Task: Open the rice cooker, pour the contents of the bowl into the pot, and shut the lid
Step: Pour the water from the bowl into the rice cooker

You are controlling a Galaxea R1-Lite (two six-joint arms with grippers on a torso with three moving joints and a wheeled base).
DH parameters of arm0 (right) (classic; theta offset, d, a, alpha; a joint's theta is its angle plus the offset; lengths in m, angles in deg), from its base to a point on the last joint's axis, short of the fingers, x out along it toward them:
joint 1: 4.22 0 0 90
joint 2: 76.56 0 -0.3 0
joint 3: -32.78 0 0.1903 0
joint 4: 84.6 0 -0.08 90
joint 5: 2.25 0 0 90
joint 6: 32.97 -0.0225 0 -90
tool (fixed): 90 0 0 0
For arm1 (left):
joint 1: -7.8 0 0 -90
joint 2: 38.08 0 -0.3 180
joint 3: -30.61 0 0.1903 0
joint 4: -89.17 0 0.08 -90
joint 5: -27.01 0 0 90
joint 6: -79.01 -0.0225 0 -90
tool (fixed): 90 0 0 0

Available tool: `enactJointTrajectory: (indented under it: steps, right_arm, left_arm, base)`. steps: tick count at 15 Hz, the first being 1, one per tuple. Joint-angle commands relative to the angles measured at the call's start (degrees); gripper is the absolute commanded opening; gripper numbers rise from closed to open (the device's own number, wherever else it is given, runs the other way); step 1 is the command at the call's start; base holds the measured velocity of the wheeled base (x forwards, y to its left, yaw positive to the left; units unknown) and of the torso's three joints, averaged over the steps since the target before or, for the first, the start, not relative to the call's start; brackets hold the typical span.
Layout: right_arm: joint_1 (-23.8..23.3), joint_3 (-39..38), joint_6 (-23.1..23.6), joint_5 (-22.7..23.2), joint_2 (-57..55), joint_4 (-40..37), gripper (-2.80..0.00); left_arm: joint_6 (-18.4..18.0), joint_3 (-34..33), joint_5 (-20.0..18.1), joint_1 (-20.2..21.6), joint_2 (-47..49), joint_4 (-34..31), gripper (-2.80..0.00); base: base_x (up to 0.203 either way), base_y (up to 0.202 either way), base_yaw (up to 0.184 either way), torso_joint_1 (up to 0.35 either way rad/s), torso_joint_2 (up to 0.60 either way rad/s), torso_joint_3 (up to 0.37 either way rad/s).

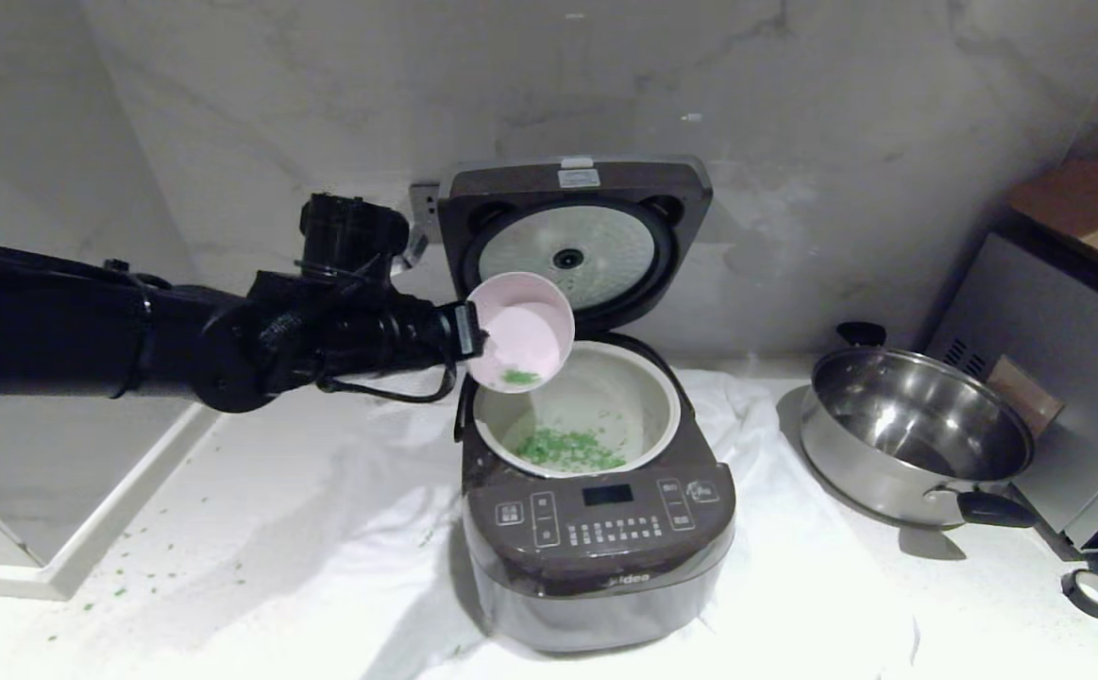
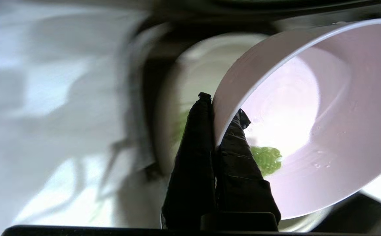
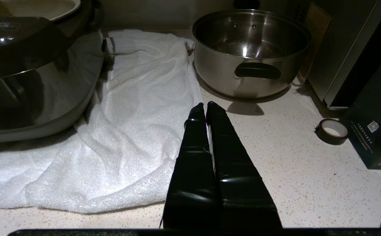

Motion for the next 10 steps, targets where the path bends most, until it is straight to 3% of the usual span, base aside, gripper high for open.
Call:
enactJointTrajectory:
  steps: [1,6,10]
  right_arm:
    - [0.0,0.0,0.01,-0.02,0.0,-0.02,-2.8]
    - [0.0,0.0,0.01,-0.02,0.0,-0.02,-2.8]
    - [0.0,0.0,0.01,-0.02,0.0,-0.02,-2.8]
  left_arm:
    - [-0.2,-0.73,1.25,1.89,-4.21,-4.96,-2.8]
    - [-5.04,-4.16,1.35,3.57,-10.92,-16.64,-2.8]
    - [-5.77,-5.73,1.34,6.34,-14.74,-23.39,-2.8]
  base:
    - [0.0,0.0,0.0,0.0,0.0,0.0]
    - [0.0,0.0,0.0,0.0,0.0,0.0]
    - [0.0,0.0,0.0,0.0,0.0,0.0]
